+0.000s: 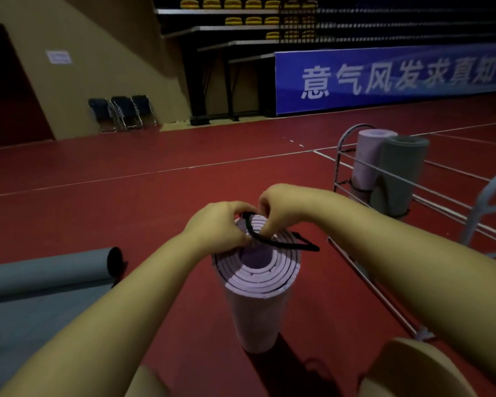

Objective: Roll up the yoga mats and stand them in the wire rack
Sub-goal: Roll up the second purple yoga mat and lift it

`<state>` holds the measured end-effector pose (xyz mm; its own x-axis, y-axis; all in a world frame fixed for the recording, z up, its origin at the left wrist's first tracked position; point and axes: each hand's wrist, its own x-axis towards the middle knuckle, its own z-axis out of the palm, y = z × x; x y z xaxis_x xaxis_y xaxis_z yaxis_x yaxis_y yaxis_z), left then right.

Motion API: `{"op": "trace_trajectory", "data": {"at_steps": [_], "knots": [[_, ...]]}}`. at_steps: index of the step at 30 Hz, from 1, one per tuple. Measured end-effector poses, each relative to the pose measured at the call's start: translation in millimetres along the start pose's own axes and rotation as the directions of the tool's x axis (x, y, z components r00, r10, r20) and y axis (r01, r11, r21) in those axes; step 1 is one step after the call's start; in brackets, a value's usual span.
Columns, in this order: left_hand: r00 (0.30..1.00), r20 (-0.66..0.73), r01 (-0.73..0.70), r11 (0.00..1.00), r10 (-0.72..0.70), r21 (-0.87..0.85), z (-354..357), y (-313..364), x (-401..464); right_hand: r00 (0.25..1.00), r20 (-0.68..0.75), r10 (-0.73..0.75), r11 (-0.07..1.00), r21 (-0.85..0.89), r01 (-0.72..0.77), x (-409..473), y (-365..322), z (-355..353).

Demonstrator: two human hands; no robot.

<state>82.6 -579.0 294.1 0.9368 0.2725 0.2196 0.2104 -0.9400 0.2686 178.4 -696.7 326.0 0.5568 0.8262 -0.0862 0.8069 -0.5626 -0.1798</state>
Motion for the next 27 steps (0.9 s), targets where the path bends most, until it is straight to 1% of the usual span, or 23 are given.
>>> {"op": "trace_trajectory", "data": {"at_steps": [2, 3, 4, 5, 6, 8, 9, 10, 11, 12, 13, 14, 15, 16, 17, 18, 19, 21, 22, 23, 24, 26, 27], "knots": [[0.998, 0.056, 0.037, 0.999, -0.035, -0.032, -1.5, -4.6, 2.4, 1.0, -0.019, -0.014, 0.999, -0.053, 0.013, 2.4, -2.6, 0.0], [0.995, 0.083, 0.061, 0.991, -0.051, -0.119, -2.7, -9.2, 4.4, 0.999, -0.031, -0.031, 0.996, -0.085, 0.028, 2.2, -1.6, -0.5], [0.992, 0.111, 0.095, 0.958, -0.067, -0.272, -3.4, -14.3, 5.3, 0.998, -0.045, -0.051, 0.993, -0.106, 0.046, 3.2, 0.7, -0.1], [0.986, 0.145, 0.138, 0.886, -0.082, -0.442, -1.2, -20.9, 6.4, 0.996, -0.055, -0.069, 0.992, -0.111, 0.062, 4.3, 4.3, 0.4], [0.982, 0.167, 0.17, 0.804, -0.089, -0.57, 3.2, -27.0, 7.5, 0.994, -0.06, -0.088, 0.992, -0.097, 0.081, 4.8, 7.3, 0.5], [0.986, 0.153, 0.159, 0.663, -0.068, -0.732, 16.4, -36.1, 11.6, 0.991, -0.067, -0.117, 0.993, -0.035, 0.115, 7.6, 14.1, 0.7], [0.991, 0.117, 0.134, 0.568, -0.068, -0.812, 23.9, -39.0, 14.4, 0.99, -0.075, -0.118, 0.993, -0.005, 0.118, 10.2, 17.7, 0.9], [0.994, 0.072, 0.101, 0.432, -0.084, -0.896, 28.8, -40.0, 16.4, 0.989, -0.09, -0.117, 0.993, 0.006, 0.118, 13.1, 21.6, 1.2], [0.992, 0.038, 0.067, 0.25, -0.121, -0.966, 32.2, -43.4, 18.1, 0.988, -0.109, -0.106, 0.994, -0.01, 0.105, 16.5, 26.2, 1.5], [0.989, 0.012, 0.02, 0.052, -0.15, -0.998, 33.4, -47.6, 19.0, 0.986, -0.141, -0.085, 0.996, -0.045, 0.08, 20.1, 32.2, 1.7], [0.985, -0.002, -0.019, -0.094, -0.174, -0.995, 35.9, -54.9, 21.4, 0.983, -0.175, -0.051, 0.996, -0.081, 0.037, 23.8, 40.0, 1.6], [0.987, -0.008, -0.032, -0.148, -0.163, -0.989, 39.8, -61.2, 22.1, 0.979, -0.205, -0.007, 0.995, -0.097, -0.014, 27.3, 49.9, 1.3], [0.989, 0.012, 0.001, -0.071, -0.147, -0.997, 46.5, -67.5, 20.7, 0.975, -0.215, 0.047, 0.995, -0.081, -0.066, 29.3, 59.8, 0.0], [0.987, 0.044, 0.06, 0.104, -0.156, -0.993, 57.6, -73.5, 18.4, 0.972, -0.219, 0.089, 0.994, -0.035, -0.1, 30.2, 68.7, -1.7], [0.979, 0.075, 0.133, 0.315, -0.19, -0.94, 70.6, -78.0, 15.5, 0.97, -0.213, 0.12, 0.993, 0.017, -0.119, 30.0, 74.4, -3.3], [0.969, 0.097, 0.202, 0.501, -0.227, -0.842, 85.1, -81.8, 11.5, 0.969, -0.209, 0.133, 0.991, 0.061, -0.123, 30.7, 76.9, -3.2], [0.961, 0.102, 0.248, 0.636, -0.257, -0.731, 102.0, -85.9, 7.8, 0.969, -0.207, 0.132, 0.989, 0.088, -0.116, 32.1, 75.9, -2.5], [0.955, -0.001, 0.259, 0.831, -0.298, -0.492, 132.6, -89.9, 3.1, 0.966, -0.226, 0.125, 0.99, 0.097, -0.106, 38.5, 69.0, 0.8], [0.959, -0.049, 0.242, 0.899, -0.278, -0.364, 142.4, -87.3, 1.2, 0.961, -0.244, 0.133, 0.99, 0.082, -0.116, 42.3, 65.7, 3.1], [0.968, -0.121, 0.185, 0.949, -0.221, -0.254, 150.7, -83.6, 0.9, 0.954, -0.259, 0.151, 0.988, 0.057, -0.141, 45.6, 64.8, 4.2], [0.966, -0.221, 0.099, 0.98, -0.137, -0.174, 154.3, -75.8, 0.3, 0.948, -0.269, 0.173, 0.985, 0.031, -0.171, 47.8, 66.5, 3.7], [0.915, -0.402, -0.082, 0.993, 0.041, -0.085, 145.9, -52.9, -4.1, 0.944, -0.248, 0.215, 0.974, -0.015, -0.226, 47.2, 74.5, -0.5], [0.881, -0.466, -0.138, 0.986, 0.082, -0.088, 137.2, -43.4, -6.8, 0.948, -0.23, 0.222, 0.972, -0.028, -0.235, 44.7, 77.8, -3.2]]}}
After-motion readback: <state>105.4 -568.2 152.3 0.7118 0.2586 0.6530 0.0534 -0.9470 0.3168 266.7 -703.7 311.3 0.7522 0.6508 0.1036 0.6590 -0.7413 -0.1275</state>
